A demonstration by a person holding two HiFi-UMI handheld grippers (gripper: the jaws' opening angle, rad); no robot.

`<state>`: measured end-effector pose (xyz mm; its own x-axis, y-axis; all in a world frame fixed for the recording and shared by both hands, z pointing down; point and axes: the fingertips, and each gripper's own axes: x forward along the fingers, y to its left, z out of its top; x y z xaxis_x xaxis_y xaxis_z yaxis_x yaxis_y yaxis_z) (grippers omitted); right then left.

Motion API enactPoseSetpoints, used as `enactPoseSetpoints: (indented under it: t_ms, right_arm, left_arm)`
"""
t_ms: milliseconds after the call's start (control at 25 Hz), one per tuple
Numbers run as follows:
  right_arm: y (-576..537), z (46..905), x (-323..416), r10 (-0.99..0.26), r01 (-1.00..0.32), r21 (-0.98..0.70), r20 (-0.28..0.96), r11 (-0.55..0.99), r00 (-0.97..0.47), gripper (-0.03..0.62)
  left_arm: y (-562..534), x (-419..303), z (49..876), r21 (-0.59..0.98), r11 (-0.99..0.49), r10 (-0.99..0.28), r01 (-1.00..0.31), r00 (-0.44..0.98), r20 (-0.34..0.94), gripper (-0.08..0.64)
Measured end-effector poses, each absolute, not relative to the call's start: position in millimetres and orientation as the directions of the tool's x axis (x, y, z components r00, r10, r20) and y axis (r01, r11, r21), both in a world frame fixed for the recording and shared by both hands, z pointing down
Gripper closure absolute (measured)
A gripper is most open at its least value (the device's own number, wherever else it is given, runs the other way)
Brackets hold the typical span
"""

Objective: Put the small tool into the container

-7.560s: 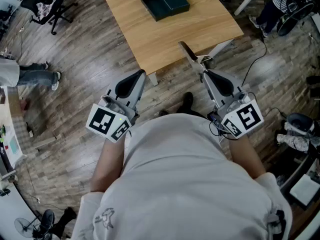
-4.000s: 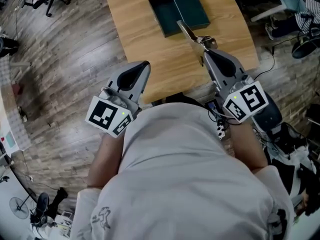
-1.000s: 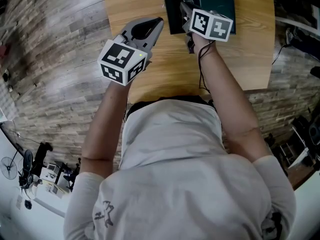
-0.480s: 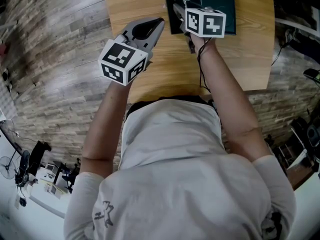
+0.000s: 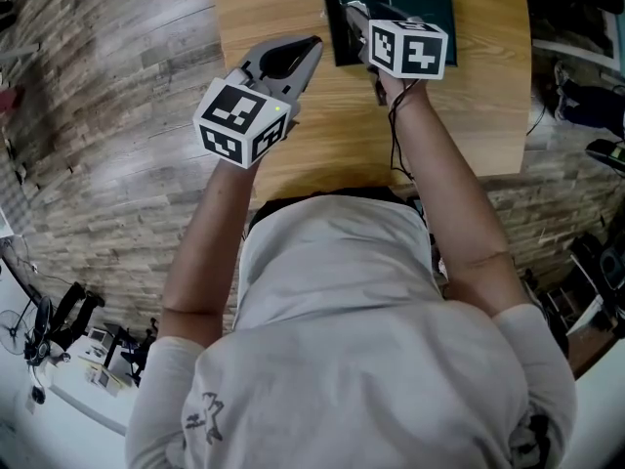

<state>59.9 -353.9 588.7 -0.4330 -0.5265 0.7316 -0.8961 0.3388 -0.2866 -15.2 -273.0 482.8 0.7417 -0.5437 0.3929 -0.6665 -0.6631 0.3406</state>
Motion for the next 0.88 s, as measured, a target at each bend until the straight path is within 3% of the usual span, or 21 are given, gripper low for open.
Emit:
enactPoseSetpoints:
  t_ms: [480, 880]
  right_arm:
    - [-303, 520, 54, -0.607, -0.876, -0.215, 0.649, 0.432, -0.459, 0.468]
    - [-234, 435, 30, -0.707, -0.859, -0.192, 0.498, 0.474, -0.501, 0.551]
  left_arm:
    - [-230, -27, 434, 0.302, -0.711, -0.546, -0.635, 0.770, 0.332, 0.554]
    - [-174, -46, 385, 0.256, -0.767, -0.524, -0.588, 0.805, 0.278, 0.554]
